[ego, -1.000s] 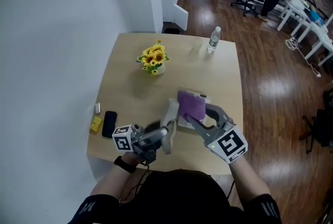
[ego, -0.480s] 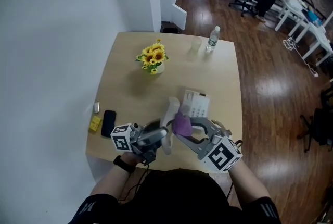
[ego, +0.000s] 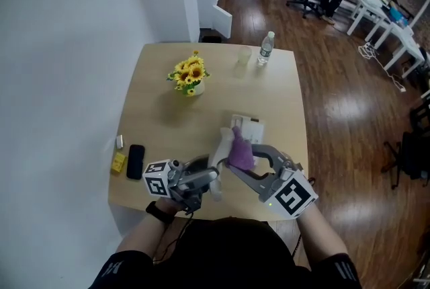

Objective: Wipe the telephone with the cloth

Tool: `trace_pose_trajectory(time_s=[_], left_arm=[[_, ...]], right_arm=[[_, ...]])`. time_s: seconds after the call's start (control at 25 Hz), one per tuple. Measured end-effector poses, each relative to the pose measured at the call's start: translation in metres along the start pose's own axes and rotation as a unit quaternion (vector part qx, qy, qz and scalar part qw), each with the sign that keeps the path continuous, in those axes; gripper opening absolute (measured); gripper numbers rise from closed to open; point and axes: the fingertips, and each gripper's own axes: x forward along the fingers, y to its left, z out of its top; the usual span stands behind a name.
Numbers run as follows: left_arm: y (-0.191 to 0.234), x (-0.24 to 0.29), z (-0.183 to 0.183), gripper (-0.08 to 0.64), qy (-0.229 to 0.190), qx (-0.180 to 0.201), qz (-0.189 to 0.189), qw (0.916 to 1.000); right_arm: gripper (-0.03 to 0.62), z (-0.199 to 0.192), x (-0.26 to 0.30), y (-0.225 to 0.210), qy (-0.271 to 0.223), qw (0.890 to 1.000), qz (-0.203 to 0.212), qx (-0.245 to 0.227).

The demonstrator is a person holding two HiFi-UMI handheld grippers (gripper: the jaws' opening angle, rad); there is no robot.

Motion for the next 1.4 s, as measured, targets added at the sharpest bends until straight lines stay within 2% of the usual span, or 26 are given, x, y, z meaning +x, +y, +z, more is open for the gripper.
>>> trace_pose_trajectory(time_s=[0.24,0.4,0.52,0.76,1.0,1.2,1.4], left_arm=[[0.006,0.002,0.015,0.206,-0.021,0.015,0.016,0.9995],[0.006,0.010,0.025,0.206,-0.031,0.034,0.020,0.9987],[0.003,0.014,0.030,0.206,-0.048,0.037,0.012,0.9981],[0.000,0.010,0.039,0.206,-0.086,0.023,-0.001,0.9960],[0.004,-0.001,0.050,0.206,-0.117,0.010,0.004,0.9930],[-0.002,-0.002,0.053,0.206,-0.135,-0.003,-0.018,0.9907],[0.001,-0.004,0.055,0.206,-0.134,-0.005,-0.015,0.9908]], right_arm=[[0.133,-0.030,0.001,0.034,0.041,0.997,0.060,-0.001],[0.133,-0.034,0.007,0.048,0.052,0.994,0.093,-0.005],[0.133,-0.033,0.007,0.051,0.050,0.994,0.100,-0.005],[0.132,-0.034,0.006,0.059,0.024,0.993,0.107,0.048],[0.133,-0.045,0.003,0.085,0.032,0.986,0.155,0.058],[0.133,-0.036,0.004,0.054,-0.006,0.989,0.107,0.103],[0.133,-0.029,0.011,0.068,-0.005,0.985,0.150,0.090]])
